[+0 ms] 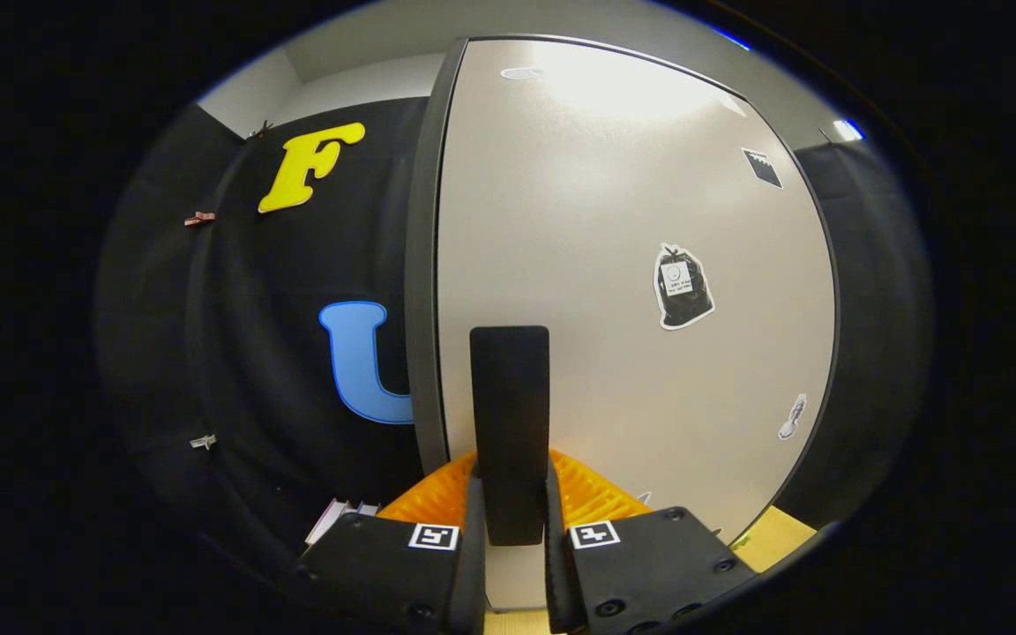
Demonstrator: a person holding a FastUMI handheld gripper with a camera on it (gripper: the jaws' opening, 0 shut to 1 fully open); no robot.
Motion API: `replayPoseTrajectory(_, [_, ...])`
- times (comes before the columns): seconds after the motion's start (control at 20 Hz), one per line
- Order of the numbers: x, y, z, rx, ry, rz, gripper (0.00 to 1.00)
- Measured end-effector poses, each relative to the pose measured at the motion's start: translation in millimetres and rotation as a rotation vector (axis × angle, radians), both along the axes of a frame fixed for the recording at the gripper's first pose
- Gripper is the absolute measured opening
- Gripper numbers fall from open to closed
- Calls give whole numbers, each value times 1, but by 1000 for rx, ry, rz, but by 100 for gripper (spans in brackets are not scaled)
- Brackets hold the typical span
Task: Open the shoe cabinet door, grab the shoes and put them into the shoe cabinet, then close the shoe cabinet door.
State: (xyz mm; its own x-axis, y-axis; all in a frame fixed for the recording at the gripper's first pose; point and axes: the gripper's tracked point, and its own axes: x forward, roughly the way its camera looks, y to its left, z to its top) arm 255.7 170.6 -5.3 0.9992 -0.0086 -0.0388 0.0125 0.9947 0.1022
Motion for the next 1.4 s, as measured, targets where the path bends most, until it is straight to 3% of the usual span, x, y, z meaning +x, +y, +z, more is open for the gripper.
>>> replayPoseTrajectory(0.05, [-1,1,0,1,4,8,31])
replayPoseTrajectory(0.1, [-3,1,0,-1,11,17,24])
replayPoseTrajectory(0.65, [-80,-4,16,28,-8,148,24])
replayPoseTrajectory(1.15, [-147,-52,19,37,10,238,24])
replayPoseTrajectory(1.4, [-175,-89,18,36,12,236,23])
